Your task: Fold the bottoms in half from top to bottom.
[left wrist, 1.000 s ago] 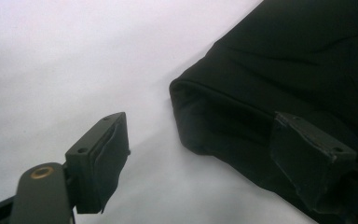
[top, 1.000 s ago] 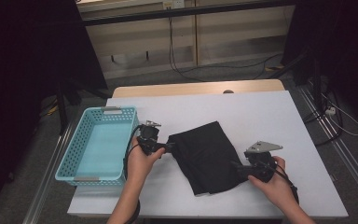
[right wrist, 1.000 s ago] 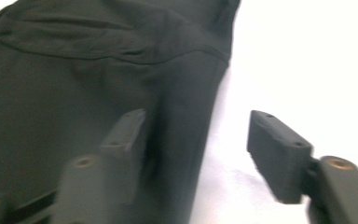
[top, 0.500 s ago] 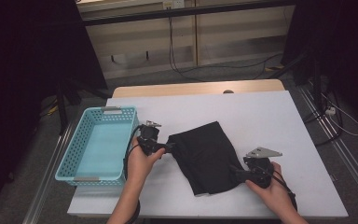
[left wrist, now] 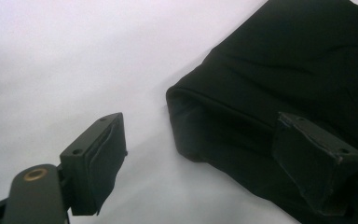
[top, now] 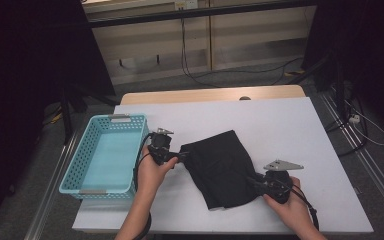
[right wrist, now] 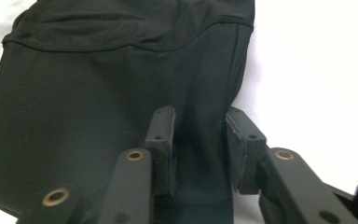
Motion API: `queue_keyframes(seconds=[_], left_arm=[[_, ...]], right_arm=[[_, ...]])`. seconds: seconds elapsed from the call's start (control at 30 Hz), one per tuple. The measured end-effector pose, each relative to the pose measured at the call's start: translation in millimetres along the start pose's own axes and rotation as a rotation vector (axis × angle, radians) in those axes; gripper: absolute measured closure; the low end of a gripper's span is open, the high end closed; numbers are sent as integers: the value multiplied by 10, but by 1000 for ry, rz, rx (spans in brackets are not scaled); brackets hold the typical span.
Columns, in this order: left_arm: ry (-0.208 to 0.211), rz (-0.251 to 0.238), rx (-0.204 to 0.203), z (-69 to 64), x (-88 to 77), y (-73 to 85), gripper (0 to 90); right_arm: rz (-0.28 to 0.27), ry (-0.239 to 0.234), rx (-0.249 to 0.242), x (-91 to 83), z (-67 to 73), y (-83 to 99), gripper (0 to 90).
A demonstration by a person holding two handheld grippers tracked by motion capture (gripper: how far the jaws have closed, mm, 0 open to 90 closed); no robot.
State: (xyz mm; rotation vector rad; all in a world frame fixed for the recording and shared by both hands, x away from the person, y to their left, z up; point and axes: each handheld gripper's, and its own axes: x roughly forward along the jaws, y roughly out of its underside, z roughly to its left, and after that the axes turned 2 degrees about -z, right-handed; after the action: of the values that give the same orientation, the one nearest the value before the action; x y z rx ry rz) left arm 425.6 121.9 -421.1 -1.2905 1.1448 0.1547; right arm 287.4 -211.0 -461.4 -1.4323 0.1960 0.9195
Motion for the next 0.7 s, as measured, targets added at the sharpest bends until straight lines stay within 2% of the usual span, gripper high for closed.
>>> queue_keyframes(seconds=[0.13, 0.2, 0.37, 0.47, 0.57, 0.7], left_arm=[[6, 6, -16, -8, 0, -31, 169], [9, 14, -26, -16, 12, -42, 160], [13, 32, -52, -25, 68, -87, 129], [15, 49, -35, -39, 113, -121, 107], [0, 67, -41, -40, 181, -147, 102], [-2, 88, -61, -36, 293, -171, 101]], right_arm=[[-3, -33, 18, 26, -15, -6, 786], [-5, -49, 17, 44, -14, -16, 804], [-16, -81, 9, 66, 10, -30, 820], [-22, -94, 5, 63, 42, -39, 823], [-28, -94, -17, 61, 80, -48, 825], [-33, -96, -20, 52, 89, -52, 825]])
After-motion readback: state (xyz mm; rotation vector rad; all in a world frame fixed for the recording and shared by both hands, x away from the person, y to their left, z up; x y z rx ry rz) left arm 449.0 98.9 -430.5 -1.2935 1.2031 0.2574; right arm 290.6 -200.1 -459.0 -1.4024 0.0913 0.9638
